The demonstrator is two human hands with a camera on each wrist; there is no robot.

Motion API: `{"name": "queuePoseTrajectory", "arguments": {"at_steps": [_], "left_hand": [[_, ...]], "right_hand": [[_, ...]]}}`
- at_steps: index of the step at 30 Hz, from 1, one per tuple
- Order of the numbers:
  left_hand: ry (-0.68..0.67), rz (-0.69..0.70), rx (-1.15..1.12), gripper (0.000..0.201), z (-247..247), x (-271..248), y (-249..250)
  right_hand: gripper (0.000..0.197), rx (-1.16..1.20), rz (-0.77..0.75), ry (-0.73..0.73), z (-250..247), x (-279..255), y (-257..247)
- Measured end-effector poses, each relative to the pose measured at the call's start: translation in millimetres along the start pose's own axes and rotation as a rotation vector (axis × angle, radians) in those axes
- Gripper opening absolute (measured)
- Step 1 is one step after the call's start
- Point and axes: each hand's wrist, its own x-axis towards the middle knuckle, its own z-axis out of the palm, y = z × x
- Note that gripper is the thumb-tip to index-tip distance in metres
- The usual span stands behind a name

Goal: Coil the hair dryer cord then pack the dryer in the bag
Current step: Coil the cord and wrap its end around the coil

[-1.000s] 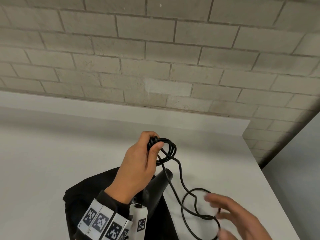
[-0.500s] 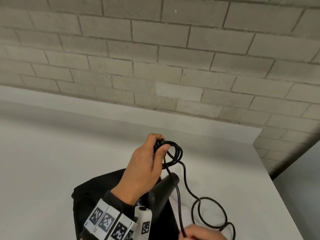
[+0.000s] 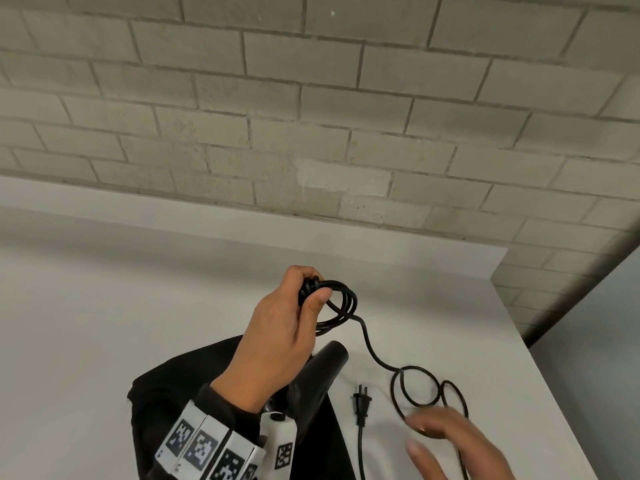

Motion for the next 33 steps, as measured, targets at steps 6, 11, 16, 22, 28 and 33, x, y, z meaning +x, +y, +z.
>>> {"name": "queuePoseTrajectory", "arguments": {"at_steps": [6,11,16,22,28,33], "left_hand": [[-0.007,0.030,-0.003,0.024,1,-3,3],[-0.006,0.037,-0.004,0.022,1,-2,2],[-0.023,0.041,-0.059,0.028,3,-5,2],[-0.044,0.062,-0.072,0.024,3,-8,2],[-0.069,0.116,-0.122,0.036,3,-10,5],[-0.056,0.106,-0.113,0.026,8,-10,7]], "right_hand": [[0.036,0.140,0.206,-0.100,30,54,-36],[0.007,0.045,0.056,-0.177,31,69,-46],[0.012,-0.165,-0.295,-0.112,7,81,-62],[0.016,-0.154,-0.432,-0.089,-7,110,-76],[0.012,-0.003,-0.399,-0.117,-5,135,-83],[0.007,0.183,-0.247,-0.173,0,141,-86]]}}
